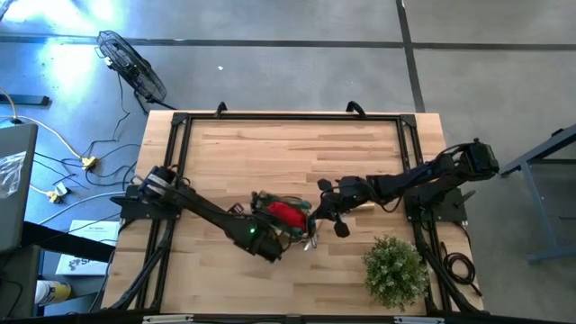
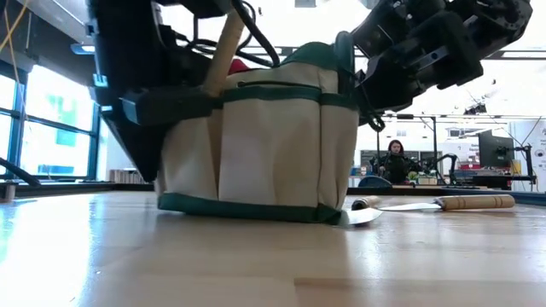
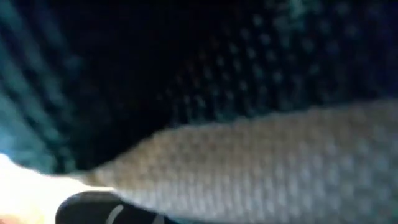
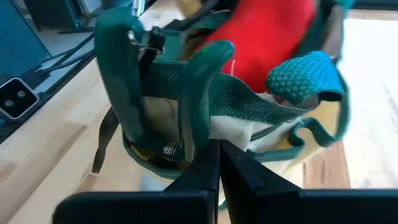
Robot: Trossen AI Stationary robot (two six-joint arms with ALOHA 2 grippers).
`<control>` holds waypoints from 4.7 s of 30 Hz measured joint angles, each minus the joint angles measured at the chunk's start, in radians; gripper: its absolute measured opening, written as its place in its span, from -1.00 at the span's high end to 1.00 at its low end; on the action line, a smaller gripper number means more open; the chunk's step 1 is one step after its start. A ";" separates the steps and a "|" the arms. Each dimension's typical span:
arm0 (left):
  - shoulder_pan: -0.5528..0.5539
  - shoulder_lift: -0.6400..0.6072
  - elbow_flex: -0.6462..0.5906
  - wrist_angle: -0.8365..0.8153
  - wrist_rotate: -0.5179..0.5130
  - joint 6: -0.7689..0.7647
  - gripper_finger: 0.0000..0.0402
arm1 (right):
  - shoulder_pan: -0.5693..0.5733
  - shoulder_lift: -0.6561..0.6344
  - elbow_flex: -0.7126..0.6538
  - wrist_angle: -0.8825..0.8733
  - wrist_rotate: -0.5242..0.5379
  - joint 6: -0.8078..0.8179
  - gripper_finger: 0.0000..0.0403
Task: Pick & Place Garden tools in Gardening bag
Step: Adjust the green gardening bag
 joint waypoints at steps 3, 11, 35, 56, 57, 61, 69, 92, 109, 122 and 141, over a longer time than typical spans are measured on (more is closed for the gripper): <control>0.022 0.000 0.000 -0.018 -0.004 0.029 1.00 | 0.017 0.000 0.000 -0.002 -0.002 0.002 0.98; 0.071 0.000 0.000 -0.179 -0.005 0.031 1.00 | 0.041 0.000 0.001 -0.014 -0.005 0.003 0.98; 0.261 0.000 0.000 -0.215 -0.096 0.230 1.00 | 0.069 0.000 0.001 -0.044 -0.066 0.052 0.98; 0.177 -0.003 0.000 -0.284 0.013 0.147 1.00 | 0.124 -0.021 0.109 -0.228 0.064 -0.006 0.98; 0.166 -0.003 0.000 -0.289 0.020 0.131 1.00 | 0.129 -0.031 0.116 -0.248 0.088 -0.016 0.98; 0.121 -0.003 0.000 -0.286 0.040 0.079 1.00 | 0.171 -0.105 0.126 -0.300 0.196 -0.092 0.98; 0.076 -0.003 0.001 -0.285 0.043 0.001 1.00 | 0.209 -0.273 0.128 -0.465 0.368 -0.138 0.98; 0.074 -0.004 0.236 -0.468 -0.226 -0.066 1.00 | 0.021 -0.261 0.128 -0.727 0.548 0.055 0.98; -0.218 -0.004 0.233 0.034 -0.172 0.270 1.00 | -0.112 -0.260 0.074 -0.685 0.399 0.080 0.98; -0.071 -0.003 -0.067 0.527 -0.228 0.313 1.00 | -0.077 -0.097 0.058 -0.490 0.284 0.082 0.98; 0.009 -0.049 -0.109 0.470 -0.416 0.321 1.00 | 0.049 -0.050 0.058 -0.329 0.203 0.109 0.98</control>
